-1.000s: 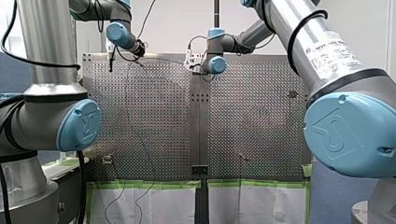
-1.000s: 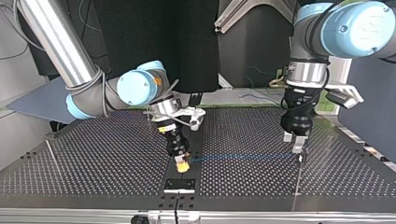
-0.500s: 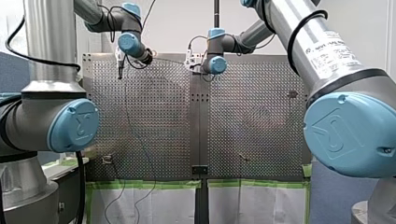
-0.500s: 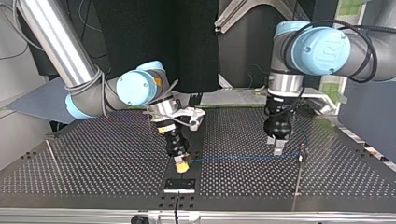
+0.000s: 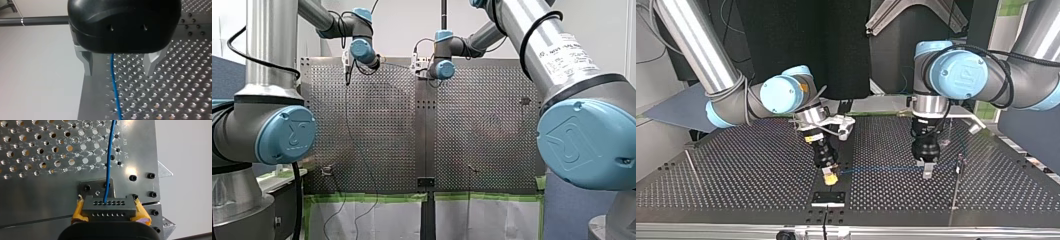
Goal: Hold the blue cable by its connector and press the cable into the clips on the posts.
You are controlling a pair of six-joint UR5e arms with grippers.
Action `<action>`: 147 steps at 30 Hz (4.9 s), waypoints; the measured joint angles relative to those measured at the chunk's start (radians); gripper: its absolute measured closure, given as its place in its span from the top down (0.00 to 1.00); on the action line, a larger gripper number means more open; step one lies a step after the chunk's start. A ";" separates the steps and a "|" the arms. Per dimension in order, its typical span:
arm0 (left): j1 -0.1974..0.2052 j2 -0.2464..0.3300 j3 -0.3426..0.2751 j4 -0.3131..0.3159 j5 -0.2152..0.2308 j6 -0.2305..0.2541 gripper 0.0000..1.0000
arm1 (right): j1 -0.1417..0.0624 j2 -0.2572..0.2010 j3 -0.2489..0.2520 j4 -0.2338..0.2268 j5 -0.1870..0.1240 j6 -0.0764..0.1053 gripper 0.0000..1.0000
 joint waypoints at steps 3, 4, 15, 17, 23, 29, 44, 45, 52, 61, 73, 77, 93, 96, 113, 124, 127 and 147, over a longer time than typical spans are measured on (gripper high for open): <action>-0.004 -0.006 0.012 0.000 -0.008 0.000 1.00 | 0.000 0.000 0.000 0.000 0.000 0.000 0.00; -0.005 -0.009 0.015 0.000 -0.009 0.000 1.00 | 0.000 0.000 0.000 0.000 0.000 0.000 0.00; -0.012 -0.044 0.044 0.025 -0.054 0.005 1.00 | 0.001 0.000 0.000 0.002 0.000 0.000 0.00; -0.013 -0.045 0.048 0.031 -0.066 0.006 1.00 | 0.000 0.000 0.001 0.002 0.000 0.000 0.00; -0.014 -0.045 0.052 0.037 -0.074 0.008 1.00 | 0.000 0.000 0.001 0.001 0.000 0.000 0.00; -0.016 -0.045 0.052 0.038 -0.074 0.013 0.92 | 0.000 0.000 0.001 0.002 0.000 0.000 0.00; -0.019 -0.046 0.051 0.052 -0.070 0.033 0.00 | 0.000 0.000 0.001 0.002 0.000 0.000 0.00; -0.019 -0.046 0.051 0.052 -0.068 0.030 0.00 | 0.000 0.000 0.001 0.002 0.000 0.000 0.00; -0.020 -0.046 0.051 0.049 -0.069 0.025 0.00 | 0.000 0.000 0.000 0.002 0.000 0.000 0.00; -0.035 -0.089 0.050 0.035 -0.072 0.039 0.00 | -0.008 0.000 0.023 0.006 0.002 -0.001 0.00; -0.082 -0.147 -0.013 0.087 -0.090 0.050 0.00 | -0.040 0.000 0.138 -0.010 0.020 -0.010 0.00; -0.096 -0.149 -0.044 0.116 -0.097 0.051 0.00 | -0.045 0.000 0.177 -0.012 0.022 -0.019 0.00; -0.167 -0.259 -0.138 0.240 -0.125 0.049 0.00 | -0.053 0.000 0.320 -0.083 0.038 -0.041 0.00; -0.175 -0.262 -0.164 0.266 -0.133 0.047 0.00 | -0.056 0.000 0.348 -0.105 0.051 -0.047 0.00; -0.228 -0.334 -0.235 0.402 -0.129 0.021 0.00 | -0.087 0.002 0.517 -0.257 0.113 -0.054 0.00; -0.279 -0.408 -0.235 0.467 -0.130 -0.024 0.00 | -0.089 0.006 0.617 -0.345 0.165 -0.051 0.00; -0.293 -0.410 -0.236 0.471 -0.136 -0.030 0.00 | -0.089 0.007 0.645 -0.355 0.181 -0.051 0.00; -0.348 -0.569 -0.218 0.579 -0.144 -0.055 0.00 | -0.131 0.084 0.844 -0.510 0.215 -0.032 0.00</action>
